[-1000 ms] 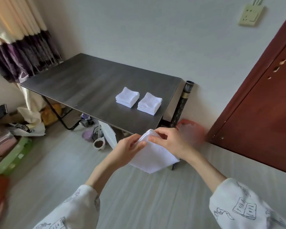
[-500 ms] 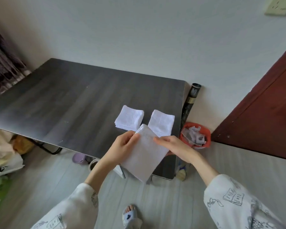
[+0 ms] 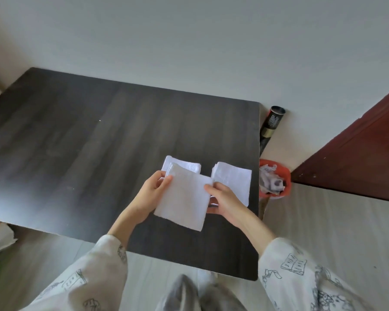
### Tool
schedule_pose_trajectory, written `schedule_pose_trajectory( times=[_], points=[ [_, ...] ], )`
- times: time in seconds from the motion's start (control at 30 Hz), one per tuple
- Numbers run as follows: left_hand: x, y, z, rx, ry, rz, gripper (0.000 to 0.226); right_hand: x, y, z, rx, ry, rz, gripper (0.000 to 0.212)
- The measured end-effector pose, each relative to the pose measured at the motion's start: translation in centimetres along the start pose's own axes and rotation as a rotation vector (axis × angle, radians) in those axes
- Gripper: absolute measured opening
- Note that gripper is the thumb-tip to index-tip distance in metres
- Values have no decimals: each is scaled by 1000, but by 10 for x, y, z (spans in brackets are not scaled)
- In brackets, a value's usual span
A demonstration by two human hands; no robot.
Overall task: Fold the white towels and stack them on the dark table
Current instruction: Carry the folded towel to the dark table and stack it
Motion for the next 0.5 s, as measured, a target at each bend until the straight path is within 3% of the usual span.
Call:
schedule_pose_trajectory(
  times=[0.5],
  points=[
    [-55, -124, -44, -87, -219, -192, 19, -20, -109, 27, 414, 274, 21, 29]
  ],
)
Point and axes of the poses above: each hand's wrist, its own y-axis away from the middle knuckle, its own z-axis out of the palm, x = y × z, the point moved 4 cm from there along -y, towards the middle knuckle, and after that the axes turned 4 degrees about z, right-handed, at the moved point
